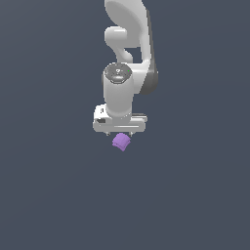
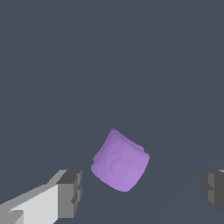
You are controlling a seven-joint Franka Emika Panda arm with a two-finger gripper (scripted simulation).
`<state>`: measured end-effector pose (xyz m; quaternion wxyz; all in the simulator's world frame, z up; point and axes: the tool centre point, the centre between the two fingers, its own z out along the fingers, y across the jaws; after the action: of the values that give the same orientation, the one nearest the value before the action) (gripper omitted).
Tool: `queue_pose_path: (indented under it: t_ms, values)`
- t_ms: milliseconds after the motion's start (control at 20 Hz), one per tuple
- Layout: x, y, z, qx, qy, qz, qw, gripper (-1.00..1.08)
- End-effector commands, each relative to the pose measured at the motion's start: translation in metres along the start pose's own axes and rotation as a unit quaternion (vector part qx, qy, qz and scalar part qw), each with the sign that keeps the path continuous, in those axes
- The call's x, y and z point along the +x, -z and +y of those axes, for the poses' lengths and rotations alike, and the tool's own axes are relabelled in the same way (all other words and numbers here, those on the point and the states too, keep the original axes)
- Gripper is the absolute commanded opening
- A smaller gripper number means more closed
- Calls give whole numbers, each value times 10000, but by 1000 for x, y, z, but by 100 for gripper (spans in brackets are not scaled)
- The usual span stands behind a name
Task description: Pick up the object and move it to a goal position.
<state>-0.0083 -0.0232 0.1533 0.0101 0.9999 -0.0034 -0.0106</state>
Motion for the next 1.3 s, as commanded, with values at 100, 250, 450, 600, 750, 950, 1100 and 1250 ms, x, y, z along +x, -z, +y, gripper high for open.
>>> queue_pose_path:
  t_ms: [100, 250, 450, 600, 750, 950, 1100, 1250]
  values:
    - [-1, 0, 2, 5, -21, -10, 10000, 100]
    - [-3, -1, 13, 31, -128, -59, 9999, 100]
    - [-6, -2, 25, 61, -239, -111, 9996, 100]
    - [-6, -2, 24, 59, -233, -107, 9997, 100]
    - [-7, -4, 23, 61, -294, -103, 9995, 100]
    - [-8, -8, 21, 66, -460, -91, 9989, 100]
    - [-10, -13, 19, 72, -648, -77, 9978, 100]
    - [-12, -19, 15, 79, -893, -60, 9960, 100]
